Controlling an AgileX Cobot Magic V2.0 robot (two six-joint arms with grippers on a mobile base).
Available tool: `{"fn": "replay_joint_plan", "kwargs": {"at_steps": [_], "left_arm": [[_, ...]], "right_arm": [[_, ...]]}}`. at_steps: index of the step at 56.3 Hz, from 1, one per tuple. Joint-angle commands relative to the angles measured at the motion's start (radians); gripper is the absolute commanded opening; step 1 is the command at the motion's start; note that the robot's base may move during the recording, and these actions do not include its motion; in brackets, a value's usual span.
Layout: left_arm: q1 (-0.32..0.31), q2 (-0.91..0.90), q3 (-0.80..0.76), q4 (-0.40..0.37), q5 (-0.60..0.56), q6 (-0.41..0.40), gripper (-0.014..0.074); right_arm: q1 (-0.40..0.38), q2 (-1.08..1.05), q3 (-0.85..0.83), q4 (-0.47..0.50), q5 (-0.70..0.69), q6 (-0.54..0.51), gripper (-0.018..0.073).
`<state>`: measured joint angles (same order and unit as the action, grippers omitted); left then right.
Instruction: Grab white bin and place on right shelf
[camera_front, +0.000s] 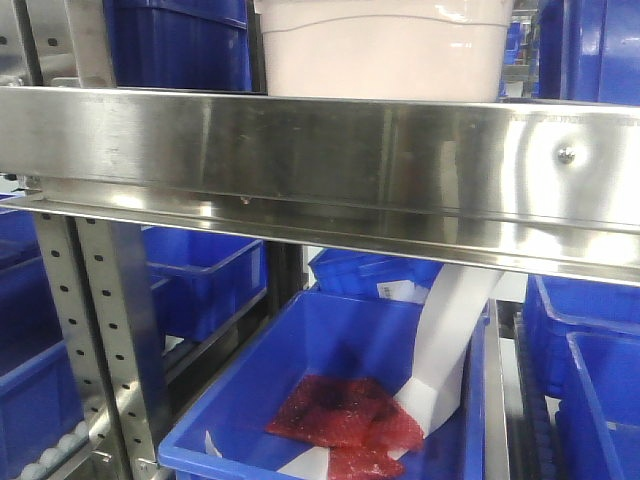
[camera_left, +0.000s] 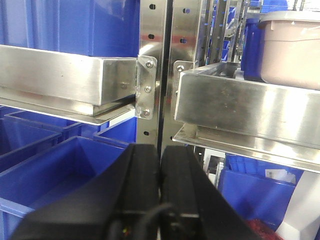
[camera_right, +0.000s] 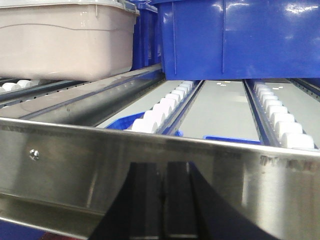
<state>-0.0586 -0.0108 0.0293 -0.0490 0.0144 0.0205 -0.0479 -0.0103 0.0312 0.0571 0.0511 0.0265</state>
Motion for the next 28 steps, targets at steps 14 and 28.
{"fn": "replay_joint_plan", "kwargs": {"at_steps": [14, 28], "left_arm": [[0.000, -0.014, 0.006, 0.000, -0.099, -0.002, -0.0119], [0.000, -0.014, 0.006, 0.000, -0.099, -0.002, -0.0119]], "right_arm": [[-0.001, -0.022, -0.024, 0.001, -0.081, 0.000, 0.0074], [-0.001, -0.022, -0.024, 0.001, -0.081, 0.000, 0.0074]]}}
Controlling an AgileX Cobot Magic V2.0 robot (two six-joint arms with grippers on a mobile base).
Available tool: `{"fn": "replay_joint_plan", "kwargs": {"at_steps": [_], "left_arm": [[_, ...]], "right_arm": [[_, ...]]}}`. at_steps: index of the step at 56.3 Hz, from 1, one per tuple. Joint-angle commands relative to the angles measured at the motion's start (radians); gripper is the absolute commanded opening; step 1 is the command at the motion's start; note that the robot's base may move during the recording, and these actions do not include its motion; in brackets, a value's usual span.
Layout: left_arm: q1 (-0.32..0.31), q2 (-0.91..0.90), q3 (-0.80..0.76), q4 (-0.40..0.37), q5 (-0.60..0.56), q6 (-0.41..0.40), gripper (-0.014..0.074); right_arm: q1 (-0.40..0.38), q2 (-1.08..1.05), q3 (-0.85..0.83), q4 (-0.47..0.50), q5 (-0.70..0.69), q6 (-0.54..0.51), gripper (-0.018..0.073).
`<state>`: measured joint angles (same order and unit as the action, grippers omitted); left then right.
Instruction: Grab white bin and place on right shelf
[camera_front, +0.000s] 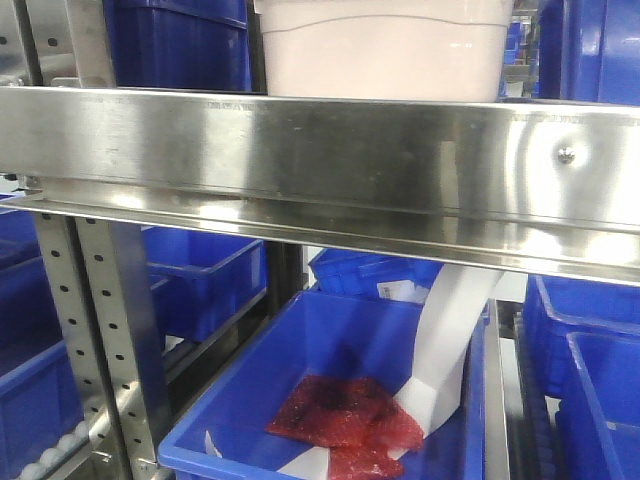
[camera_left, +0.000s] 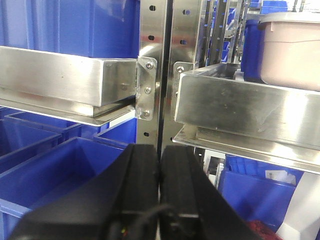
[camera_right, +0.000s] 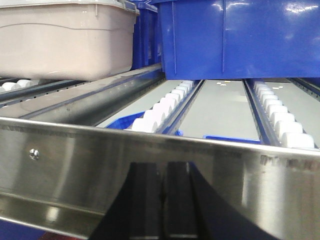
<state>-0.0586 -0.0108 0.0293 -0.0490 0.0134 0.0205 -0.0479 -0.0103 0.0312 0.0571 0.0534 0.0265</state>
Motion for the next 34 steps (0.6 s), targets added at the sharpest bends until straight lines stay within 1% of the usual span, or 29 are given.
{"fn": "replay_joint_plan", "kwargs": {"at_steps": [1, 34], "left_arm": [[0.000, -0.014, 0.006, 0.000, -0.098, -0.002, -0.0119], [0.000, -0.014, 0.006, 0.000, -0.098, -0.002, -0.0119]], "right_arm": [[-0.001, -0.022, -0.024, 0.001, -0.083, 0.000, 0.0074], [-0.001, -0.022, -0.024, 0.001, -0.083, 0.000, 0.0074]]}}
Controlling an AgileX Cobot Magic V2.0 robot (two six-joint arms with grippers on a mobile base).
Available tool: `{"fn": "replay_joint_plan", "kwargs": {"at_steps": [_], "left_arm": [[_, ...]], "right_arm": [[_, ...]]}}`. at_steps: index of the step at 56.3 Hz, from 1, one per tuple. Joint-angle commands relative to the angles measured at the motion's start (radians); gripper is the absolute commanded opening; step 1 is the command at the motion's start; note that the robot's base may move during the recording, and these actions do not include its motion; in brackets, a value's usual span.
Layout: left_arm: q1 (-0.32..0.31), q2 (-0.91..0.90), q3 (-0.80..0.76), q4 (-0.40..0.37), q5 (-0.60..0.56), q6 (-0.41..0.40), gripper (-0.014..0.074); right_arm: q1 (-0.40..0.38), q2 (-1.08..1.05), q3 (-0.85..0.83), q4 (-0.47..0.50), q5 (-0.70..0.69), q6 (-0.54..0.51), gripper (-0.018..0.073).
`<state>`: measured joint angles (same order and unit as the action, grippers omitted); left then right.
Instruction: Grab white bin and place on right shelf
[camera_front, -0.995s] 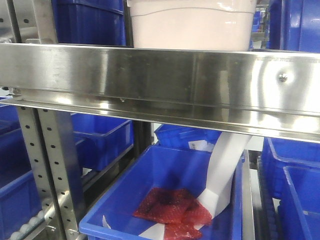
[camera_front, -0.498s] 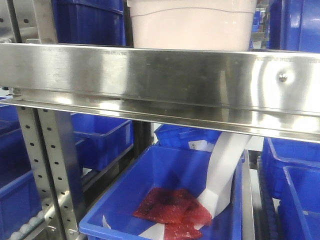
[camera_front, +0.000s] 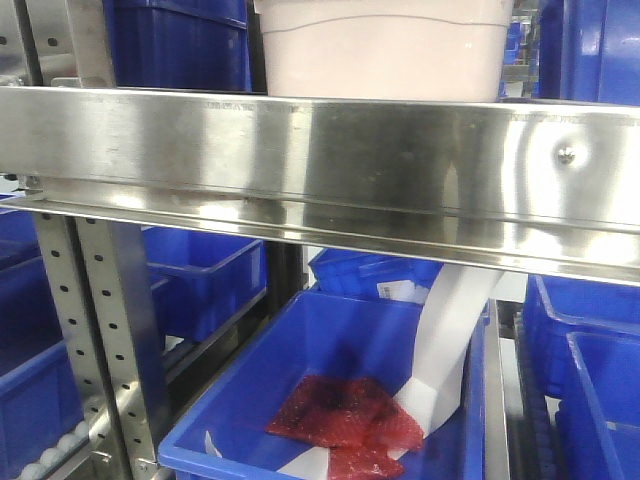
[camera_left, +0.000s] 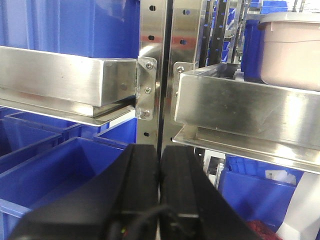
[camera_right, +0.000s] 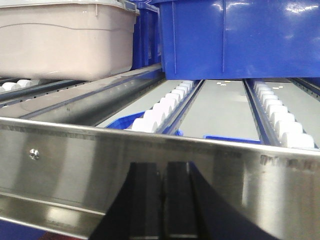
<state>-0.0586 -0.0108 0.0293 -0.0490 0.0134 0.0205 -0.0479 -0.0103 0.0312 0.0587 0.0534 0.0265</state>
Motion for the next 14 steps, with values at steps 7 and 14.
{"fn": "replay_joint_plan", "kwargs": {"at_steps": [7, 14], "left_arm": [[0.000, -0.014, 0.006, 0.000, -0.098, -0.002, -0.0119], [0.000, -0.014, 0.006, 0.000, -0.098, -0.002, -0.0119]], "right_arm": [[-0.001, -0.022, -0.024, -0.001, -0.083, 0.000, 0.0074], [-0.001, -0.022, -0.024, -0.001, -0.083, 0.000, 0.0074]]}}
